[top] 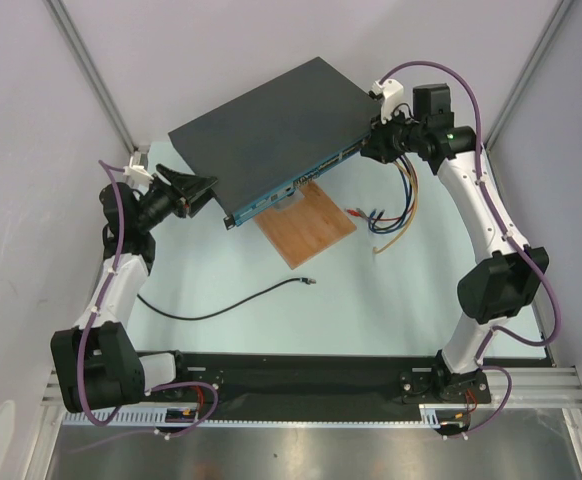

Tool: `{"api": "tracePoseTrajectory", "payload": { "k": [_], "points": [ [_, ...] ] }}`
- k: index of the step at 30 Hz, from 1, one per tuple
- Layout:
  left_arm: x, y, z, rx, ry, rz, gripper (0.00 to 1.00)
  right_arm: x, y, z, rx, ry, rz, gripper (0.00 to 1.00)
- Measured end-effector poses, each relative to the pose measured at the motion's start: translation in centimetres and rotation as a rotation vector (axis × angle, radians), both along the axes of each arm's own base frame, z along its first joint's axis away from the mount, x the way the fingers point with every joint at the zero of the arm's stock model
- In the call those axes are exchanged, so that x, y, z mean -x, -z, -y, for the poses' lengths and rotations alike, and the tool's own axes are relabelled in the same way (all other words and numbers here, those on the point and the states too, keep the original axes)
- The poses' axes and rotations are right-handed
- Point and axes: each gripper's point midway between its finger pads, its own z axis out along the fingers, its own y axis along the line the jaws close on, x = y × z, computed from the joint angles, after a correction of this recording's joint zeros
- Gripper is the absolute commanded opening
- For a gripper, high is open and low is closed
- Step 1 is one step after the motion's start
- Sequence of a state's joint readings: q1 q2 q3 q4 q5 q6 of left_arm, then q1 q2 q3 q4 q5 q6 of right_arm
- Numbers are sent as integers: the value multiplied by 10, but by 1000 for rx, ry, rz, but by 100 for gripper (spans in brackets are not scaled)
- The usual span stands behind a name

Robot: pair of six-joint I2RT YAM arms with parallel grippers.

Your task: Insert the plug into the switch port

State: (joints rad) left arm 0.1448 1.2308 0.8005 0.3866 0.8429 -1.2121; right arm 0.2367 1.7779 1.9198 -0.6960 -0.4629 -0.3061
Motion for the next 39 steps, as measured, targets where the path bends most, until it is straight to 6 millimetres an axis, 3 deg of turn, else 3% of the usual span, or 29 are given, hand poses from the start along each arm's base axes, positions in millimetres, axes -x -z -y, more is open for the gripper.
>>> {"api": "tracePoseTrajectory", "payload": {
  "k": [2,10,13,23,29,34,39],
  "points": [
    [0,0,0,0,0,0,0,0,0,0,1,0,-2,1],
    [0,0,0,-1,3,0,0,-2,-3,-2,-22,-25,15,39],
    [0,0,0,-3,2,2,0,-2,-8,-6,-36,-51,40,45],
    [0,0,0,-5,3,3,0,8,-20,10,-18,-42,78,40],
    [0,0,0,-5,3,3,0,22,-28,21,7,-29,89,20],
    [0,0,0,-5,4,2,0,29,-21,24,28,-25,54,12],
    [0,0,0,-5,6,2,0,29,-9,25,52,-9,25,10]
  ]
}}
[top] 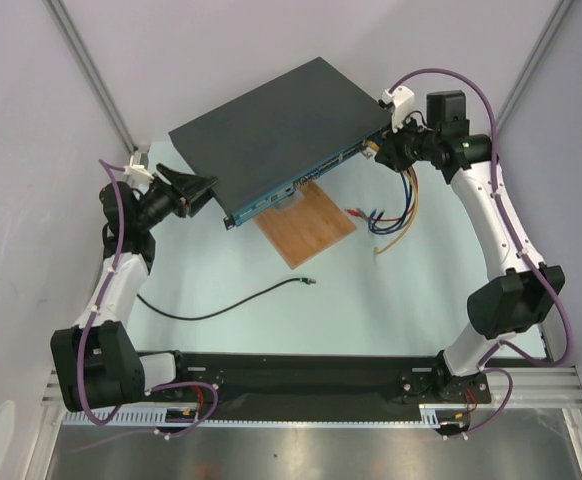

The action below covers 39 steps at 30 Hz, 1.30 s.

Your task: Insert the plug into the switch port

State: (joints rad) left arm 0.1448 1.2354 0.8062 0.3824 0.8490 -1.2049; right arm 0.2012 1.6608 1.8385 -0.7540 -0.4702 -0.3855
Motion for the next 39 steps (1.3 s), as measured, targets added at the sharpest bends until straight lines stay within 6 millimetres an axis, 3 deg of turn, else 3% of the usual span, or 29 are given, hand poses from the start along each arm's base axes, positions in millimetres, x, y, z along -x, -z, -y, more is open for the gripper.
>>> {"api": "tracePoseTrajectory", "payload": {
  "k": [12,24,39],
  "points": [
    [0,0,0,0,1,0,0,-13,10,-9,-17,27,-5,10],
    [-1,0,0,1,9,-2,0,-30,8,-21,-57,58,26,9],
    [-1,0,0,1,9,-2,0,-32,10,-23,-103,98,-13,7]
  ]
}}
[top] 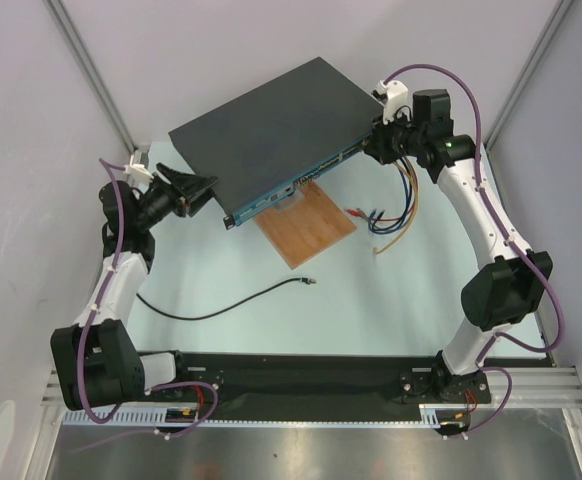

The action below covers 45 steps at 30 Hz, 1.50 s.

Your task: Insert the plug into the switch port

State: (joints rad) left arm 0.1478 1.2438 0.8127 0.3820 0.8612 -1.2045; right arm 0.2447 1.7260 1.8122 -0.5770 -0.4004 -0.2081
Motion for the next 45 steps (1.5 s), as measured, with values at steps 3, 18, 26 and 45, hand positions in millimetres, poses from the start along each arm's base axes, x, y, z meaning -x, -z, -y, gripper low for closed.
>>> {"api": "tracePoseTrajectory", "payload": {
  "k": [3,18,26,45],
  "points": [
    [0,0,0,0,0,0,0,0,0,-1,-12,7,-7,7],
    [0,0,0,0,2,-1,0,-4,0,-4,-68,47,-52,6],
    [0,-1,1,-7,11,-4,0,-5,0,-4,-70,48,-58,7],
    [0,0,-3,-19,43,-6,62,27,5,-11,-161,-144,-70,51]
  ]
}}
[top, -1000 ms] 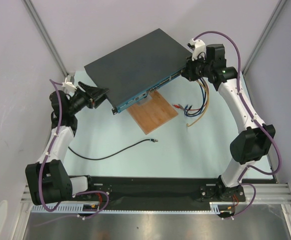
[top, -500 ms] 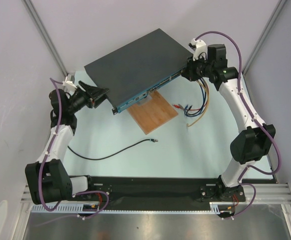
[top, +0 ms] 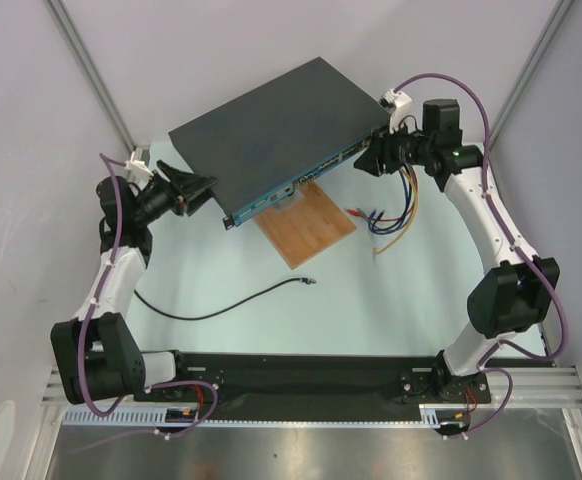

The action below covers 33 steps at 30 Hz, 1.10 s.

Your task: Insert the plug into the switch port

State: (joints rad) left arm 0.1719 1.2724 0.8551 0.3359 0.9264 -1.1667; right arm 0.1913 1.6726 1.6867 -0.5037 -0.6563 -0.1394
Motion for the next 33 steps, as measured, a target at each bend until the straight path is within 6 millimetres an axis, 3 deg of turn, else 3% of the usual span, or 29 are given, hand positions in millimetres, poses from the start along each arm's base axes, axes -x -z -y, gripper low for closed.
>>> {"api": "tracePoseTrajectory", "payload": {
  "k": [1,3,5,6,12,16,20,22,24,26,28,33],
  "points": [
    [-1,0,-1,-2,-1,4,64,4,-1,-1,-2,-13,0,62],
    [-3,-1,-6,-20,-5,35,69,14,-7,-3,-11,-37,6,73],
    [-8,-1,-19,-35,-35,55,71,24,-16,-3,-20,-58,20,93],
    [-9,-1,-26,-41,-51,61,72,29,-21,-3,-23,-66,28,98],
    [-6,-7,-83,-127,-173,142,75,57,-36,-2,-39,-95,48,100],
    [11,-27,-88,-320,-127,267,76,69,-35,0,-48,-108,36,100],
    [38,-67,-61,-645,26,524,75,71,-35,8,-71,-97,12,100],
    [57,-85,-31,-817,138,701,74,71,-37,14,-90,-86,0,100],
    [89,-83,11,-938,296,872,73,71,-41,20,-108,-69,-9,100],
    [127,-64,44,-1007,459,998,72,71,-45,27,-124,-53,-12,100],
    [157,-34,63,-1069,608,1067,72,72,-49,34,-135,-37,-8,100],
    [209,41,104,-1171,1007,1186,69,69,-57,46,-161,-5,-4,100]
  ]
}}
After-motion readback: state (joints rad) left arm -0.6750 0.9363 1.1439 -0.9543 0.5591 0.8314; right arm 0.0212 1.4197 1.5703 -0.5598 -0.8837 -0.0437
